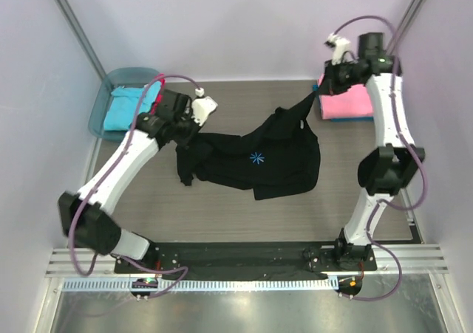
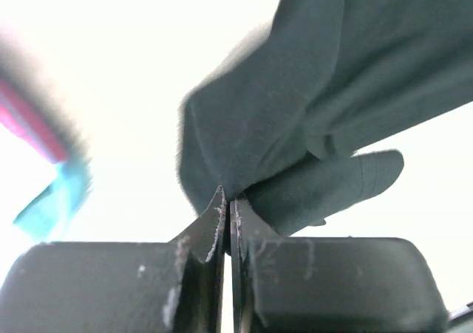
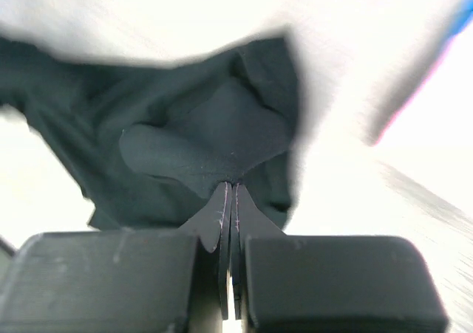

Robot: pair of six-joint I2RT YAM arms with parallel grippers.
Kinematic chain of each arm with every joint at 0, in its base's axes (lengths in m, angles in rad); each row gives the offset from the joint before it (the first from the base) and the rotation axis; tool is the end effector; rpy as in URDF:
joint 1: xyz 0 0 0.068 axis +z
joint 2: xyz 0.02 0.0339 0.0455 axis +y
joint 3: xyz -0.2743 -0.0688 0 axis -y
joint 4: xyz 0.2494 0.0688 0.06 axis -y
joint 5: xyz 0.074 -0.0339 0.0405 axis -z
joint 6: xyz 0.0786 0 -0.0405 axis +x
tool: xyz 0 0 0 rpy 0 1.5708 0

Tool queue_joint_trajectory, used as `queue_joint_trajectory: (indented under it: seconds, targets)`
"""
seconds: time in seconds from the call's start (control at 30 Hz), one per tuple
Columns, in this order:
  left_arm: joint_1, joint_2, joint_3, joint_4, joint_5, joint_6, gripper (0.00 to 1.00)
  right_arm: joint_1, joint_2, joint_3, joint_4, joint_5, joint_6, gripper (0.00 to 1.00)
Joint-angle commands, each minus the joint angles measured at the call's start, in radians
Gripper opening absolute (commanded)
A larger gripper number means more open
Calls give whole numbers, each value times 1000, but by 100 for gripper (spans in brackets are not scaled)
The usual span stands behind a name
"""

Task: Fold and stack the t-shirts
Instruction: Flatten the tshirt out

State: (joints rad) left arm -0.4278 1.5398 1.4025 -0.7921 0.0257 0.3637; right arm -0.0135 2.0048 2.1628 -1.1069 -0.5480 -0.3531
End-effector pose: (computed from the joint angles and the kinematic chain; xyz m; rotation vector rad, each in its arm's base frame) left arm 0.3249 -0.1504 0.2907 0.9739 2.3033 -0.0587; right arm 0.4549 0.0348 0.3462 -0.6165 2.3187 0.5204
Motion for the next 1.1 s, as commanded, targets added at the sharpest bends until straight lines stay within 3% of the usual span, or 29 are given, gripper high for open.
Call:
queue_joint_trajectory:
  seconds: [0.0,0.2,0.33,0.4,0.43,0.47,0.5,0.57,0.7,0.73,0.87,0.93,1.07]
  targets:
    - [1,-157,-37,-58,-16,-22,0,-69,-201,-23,220,-86,101,1]
    - [32,-84,-28,74,-69,37,7,-72,-74,40,357,-73,193,1]
    - [136,186,120,188,-44,86,7,-72,142,249,374,-53,258,1]
    - [193,322,323,195,-85,89,12,-71,214,323,393,-35,276,1]
    - [207,382,425,185,-125,78,18,-68,263,360,407,-24,278,1]
    - [221,504,522,160,-159,37,30,-60,278,371,424,5,273,1]
    - [233,549,717,84,-167,12,34,-57,288,376,432,8,269,1]
    - [251,600,820,-1,-118,-23,44,-54,290,356,435,10,276,1]
    - [210,483,670,-4,-30,-40,53,-52,235,230,436,-4,263,1]
    - [166,462,567,-4,-30,-23,54,-52,226,192,437,-4,261,1]
    - [29,424,393,-21,-102,73,54,-52,218,161,427,-16,258,1]
    - [-28,459,378,-30,-136,70,53,-51,226,166,426,-27,267,1]
    - [-42,565,484,-70,-188,26,53,-49,232,161,426,-29,269,1]
